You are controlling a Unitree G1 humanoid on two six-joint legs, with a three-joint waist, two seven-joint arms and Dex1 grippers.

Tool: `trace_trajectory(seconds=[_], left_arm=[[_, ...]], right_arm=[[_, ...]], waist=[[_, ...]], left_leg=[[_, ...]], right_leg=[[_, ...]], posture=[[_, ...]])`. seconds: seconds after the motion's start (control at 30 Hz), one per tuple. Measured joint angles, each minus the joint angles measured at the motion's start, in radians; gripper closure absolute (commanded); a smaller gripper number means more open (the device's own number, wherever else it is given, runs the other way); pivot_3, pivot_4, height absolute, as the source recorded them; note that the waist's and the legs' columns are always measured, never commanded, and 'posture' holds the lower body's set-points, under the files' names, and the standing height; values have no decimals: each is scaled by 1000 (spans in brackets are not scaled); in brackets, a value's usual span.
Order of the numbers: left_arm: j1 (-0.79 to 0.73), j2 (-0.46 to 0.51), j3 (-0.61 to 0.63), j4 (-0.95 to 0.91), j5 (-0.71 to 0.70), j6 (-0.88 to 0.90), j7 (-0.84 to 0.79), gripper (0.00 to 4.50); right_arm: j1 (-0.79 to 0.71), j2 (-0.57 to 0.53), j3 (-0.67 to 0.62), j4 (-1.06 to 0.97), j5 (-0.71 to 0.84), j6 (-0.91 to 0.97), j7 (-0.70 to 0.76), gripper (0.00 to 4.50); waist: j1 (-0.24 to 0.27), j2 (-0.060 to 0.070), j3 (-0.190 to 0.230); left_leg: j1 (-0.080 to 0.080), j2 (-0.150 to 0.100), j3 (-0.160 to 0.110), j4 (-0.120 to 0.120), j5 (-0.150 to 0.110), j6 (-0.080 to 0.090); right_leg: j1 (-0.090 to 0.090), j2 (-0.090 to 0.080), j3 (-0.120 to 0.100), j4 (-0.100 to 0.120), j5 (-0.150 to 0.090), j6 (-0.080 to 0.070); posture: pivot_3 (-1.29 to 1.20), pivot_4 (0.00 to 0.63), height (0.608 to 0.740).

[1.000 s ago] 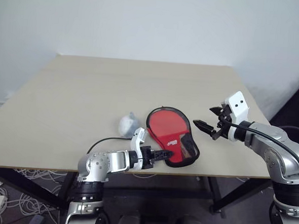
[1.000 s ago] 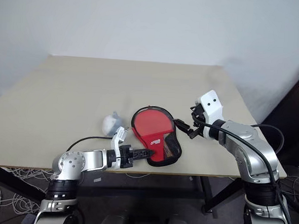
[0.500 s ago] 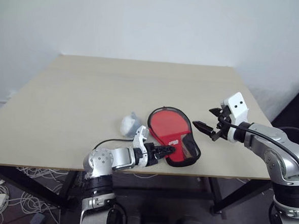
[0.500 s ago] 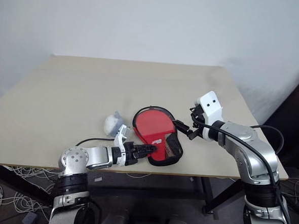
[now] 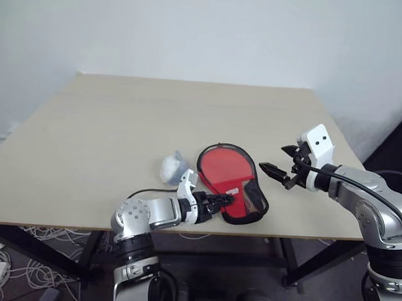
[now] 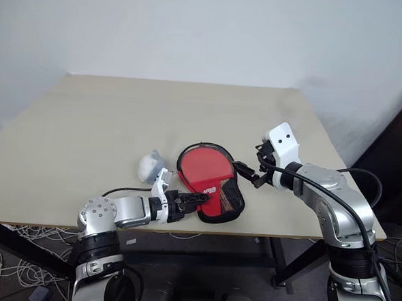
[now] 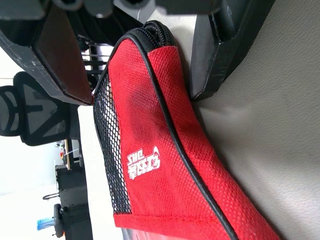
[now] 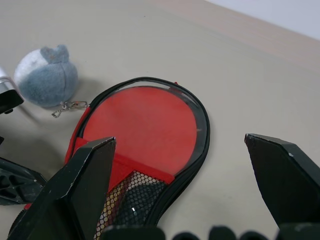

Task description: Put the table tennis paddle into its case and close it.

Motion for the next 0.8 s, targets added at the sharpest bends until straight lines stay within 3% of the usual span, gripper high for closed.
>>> trace_trajectory(seconds=[0.13,0.23,0.47,0.6,0.8], left_arm=[[0,1,-2,5,1,-4,-2,1280],[-1,17,-14,15,13,-13,-2,1879],[-30,70,-63,89,44,-28,-5,4437],[-43,111,-113,116,59,-35,-30,4476],[-61,171,-183,158,62,-61,-107,4476]], right_arm=[[0,0,0,-7,1,5,-1,0],[0,0,-1,-14,2,8,-1,0],[-2,0,-13,-16,2,19,-4,0],[-3,1,-15,-22,8,27,-11,0],[-4,10,-16,-30,16,33,-24,0]], waist=[[0,0,0],[1,0,0],[0,2,-2],[-4,9,-8],[-5,8,-8]], left_leg=[[0,0,0,0,0,0],[1,0,0,0,0,0],[1,0,0,0,-1,-2],[3,0,0,-2,-2,-3],[4,0,0,-2,-2,-3]], right_leg=[[0,0,0,0,0,0],[0,0,0,0,0,0],[0,0,0,0,0,0],[0,0,0,0,0,0],[0,0,0,0,0,0]], posture=[[0,0,740],[0,0,740],[0,0,740],[0,0,740],[0,0,740]])
